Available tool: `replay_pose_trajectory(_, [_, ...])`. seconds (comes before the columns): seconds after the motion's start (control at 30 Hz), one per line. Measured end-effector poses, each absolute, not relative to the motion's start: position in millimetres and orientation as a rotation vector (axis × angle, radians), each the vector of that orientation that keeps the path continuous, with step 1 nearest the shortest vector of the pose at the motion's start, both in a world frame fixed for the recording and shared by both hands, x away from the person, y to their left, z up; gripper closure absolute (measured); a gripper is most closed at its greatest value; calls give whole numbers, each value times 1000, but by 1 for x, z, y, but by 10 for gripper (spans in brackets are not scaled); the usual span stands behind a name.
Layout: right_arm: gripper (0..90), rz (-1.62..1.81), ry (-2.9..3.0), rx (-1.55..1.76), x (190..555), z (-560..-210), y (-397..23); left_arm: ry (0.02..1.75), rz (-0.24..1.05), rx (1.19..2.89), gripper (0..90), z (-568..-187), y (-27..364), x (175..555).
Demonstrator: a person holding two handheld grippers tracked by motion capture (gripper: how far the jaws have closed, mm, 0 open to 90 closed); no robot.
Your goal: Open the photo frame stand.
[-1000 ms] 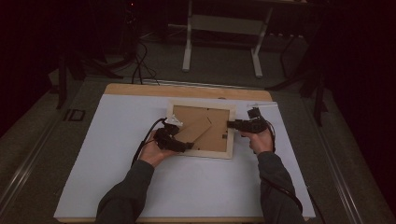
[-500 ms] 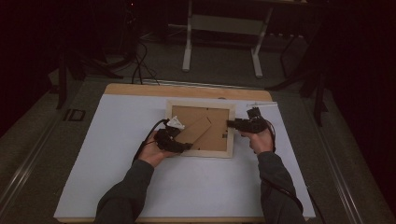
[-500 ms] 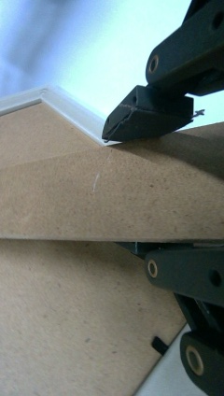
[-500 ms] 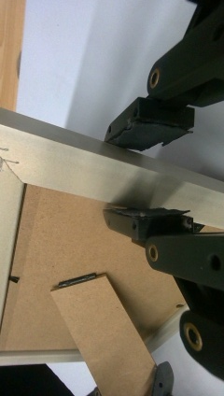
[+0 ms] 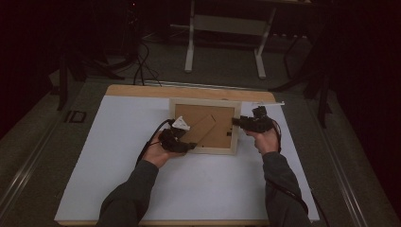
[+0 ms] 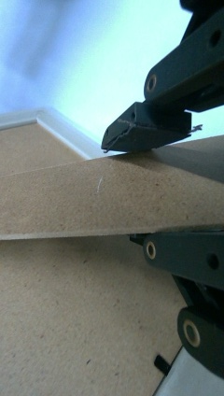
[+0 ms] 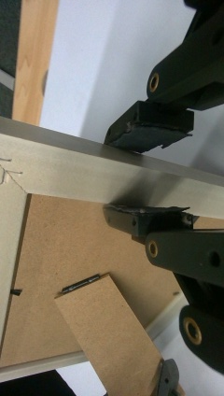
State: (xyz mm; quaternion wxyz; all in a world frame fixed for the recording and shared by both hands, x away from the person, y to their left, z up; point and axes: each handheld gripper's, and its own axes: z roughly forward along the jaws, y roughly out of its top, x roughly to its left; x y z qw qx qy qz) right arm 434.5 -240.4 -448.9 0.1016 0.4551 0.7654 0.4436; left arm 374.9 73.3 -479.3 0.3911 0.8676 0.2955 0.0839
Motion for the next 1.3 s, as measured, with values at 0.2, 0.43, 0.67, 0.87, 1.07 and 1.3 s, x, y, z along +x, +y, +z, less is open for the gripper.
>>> replay_pose_trajectory(0.2, [615, 1318, 2244, 1332, 432, -445, -240, 736, 234, 2199, 653, -479, 73, 374])
replay_pose_trajectory(0.43, [580, 1324, 2265, 1316, 432, -447, -241, 728, 257, 2200, 660, -479, 73, 373])
replay_pose_trajectory(0.67, [488, 1304, 2344, 1293, 433, -459, -235, 725, 274, 2197, 663, -480, 72, 372])
replay_pose_trajectory(0.87, [424, 1305, 2375, 1286, 434, -466, -229, 718, 269, 2192, 678, -479, 72, 371])
replay_pose_trajectory(1.07, [477, 1333, 2359, 1276, 433, -464, -230, 721, 272, 2186, 700, -479, 73, 371])
replay_pose_trajectory(1.3, [530, 1327, 2335, 1212, 428, -460, -231, 728, 282, 2182, 720, -477, 73, 372])
